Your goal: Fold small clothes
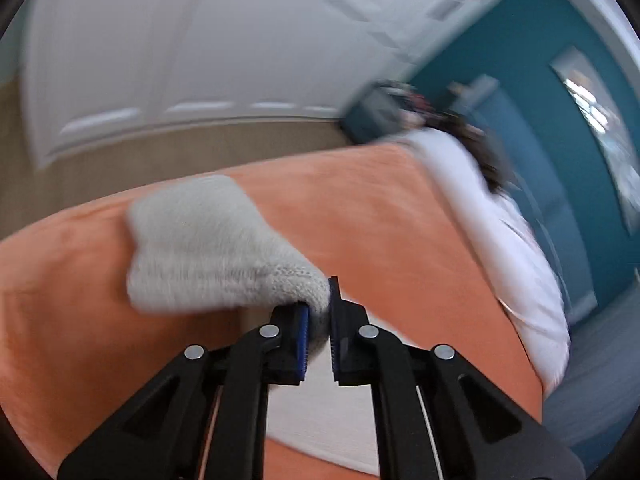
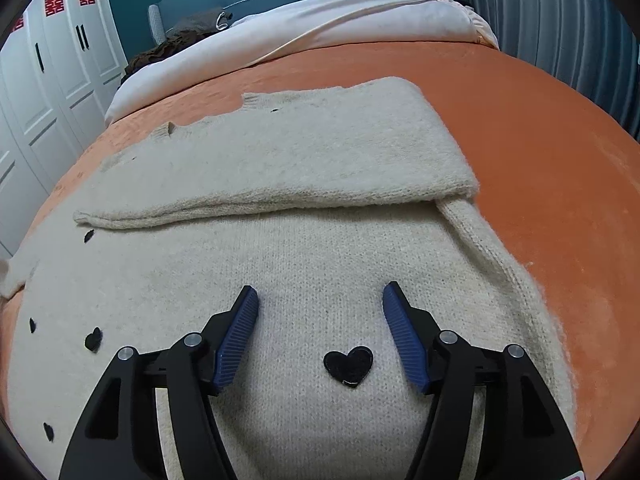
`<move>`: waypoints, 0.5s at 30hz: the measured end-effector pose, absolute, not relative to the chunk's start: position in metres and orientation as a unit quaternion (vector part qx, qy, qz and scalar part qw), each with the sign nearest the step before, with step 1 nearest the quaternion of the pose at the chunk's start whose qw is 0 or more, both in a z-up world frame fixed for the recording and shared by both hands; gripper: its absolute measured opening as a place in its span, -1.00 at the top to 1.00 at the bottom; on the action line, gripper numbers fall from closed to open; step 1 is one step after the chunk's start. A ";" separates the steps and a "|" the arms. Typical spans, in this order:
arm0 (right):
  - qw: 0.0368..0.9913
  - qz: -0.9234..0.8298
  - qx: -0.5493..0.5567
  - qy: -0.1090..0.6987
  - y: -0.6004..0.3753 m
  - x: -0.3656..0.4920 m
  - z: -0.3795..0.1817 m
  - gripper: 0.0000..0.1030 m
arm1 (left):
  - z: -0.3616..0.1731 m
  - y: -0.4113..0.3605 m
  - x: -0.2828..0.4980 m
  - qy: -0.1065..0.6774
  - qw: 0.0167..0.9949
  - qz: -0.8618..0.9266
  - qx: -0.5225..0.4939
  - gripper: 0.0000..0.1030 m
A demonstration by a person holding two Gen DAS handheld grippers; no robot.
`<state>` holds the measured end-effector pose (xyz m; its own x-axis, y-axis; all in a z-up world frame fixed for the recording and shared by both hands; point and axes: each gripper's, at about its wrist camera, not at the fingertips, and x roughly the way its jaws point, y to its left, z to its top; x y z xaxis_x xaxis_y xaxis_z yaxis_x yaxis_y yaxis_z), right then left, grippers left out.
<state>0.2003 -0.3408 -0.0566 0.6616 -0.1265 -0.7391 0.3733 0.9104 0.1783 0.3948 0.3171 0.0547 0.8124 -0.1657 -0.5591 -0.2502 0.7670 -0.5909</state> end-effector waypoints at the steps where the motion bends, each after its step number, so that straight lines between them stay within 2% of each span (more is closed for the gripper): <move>1: 0.898 -0.136 0.163 0.385 -0.342 0.200 -0.058 -0.24 | 0.072 0.284 0.395 0.297 0.902 -0.015 -0.313 0.87; 4: 0.899 -0.127 0.176 0.381 -0.345 0.198 -0.059 -0.28 | 0.115 0.166 0.384 0.281 0.917 -0.144 -0.246 0.86; 6: 0.899 -0.124 0.180 0.379 -0.345 0.198 -0.059 -0.29 | 0.119 0.089 0.370 0.294 0.905 -0.221 -0.213 0.84; 10: 0.900 -0.116 0.191 0.374 -0.347 0.196 -0.058 -0.30 | 0.065 -0.051 0.334 0.370 0.864 -0.311 -0.138 0.75; 11: 0.900 -0.114 0.195 0.372 -0.348 0.196 -0.058 -0.31 | 0.042 -0.079 0.325 0.397 0.854 -0.315 -0.114 0.62; 12: 0.901 -0.110 0.201 0.370 -0.350 0.195 -0.058 -0.32 | 0.024 -0.095 0.318 0.419 0.847 -0.310 -0.101 0.29; 13: 0.901 -0.106 0.205 0.368 -0.351 0.195 -0.058 -0.32 | 0.004 -0.105 0.312 0.441 0.840 -0.300 -0.096 0.16; 15: 0.901 -0.096 0.217 0.363 -0.353 0.193 -0.058 -0.37 | -0.018 -0.101 0.301 0.456 0.835 -0.283 -0.124 0.07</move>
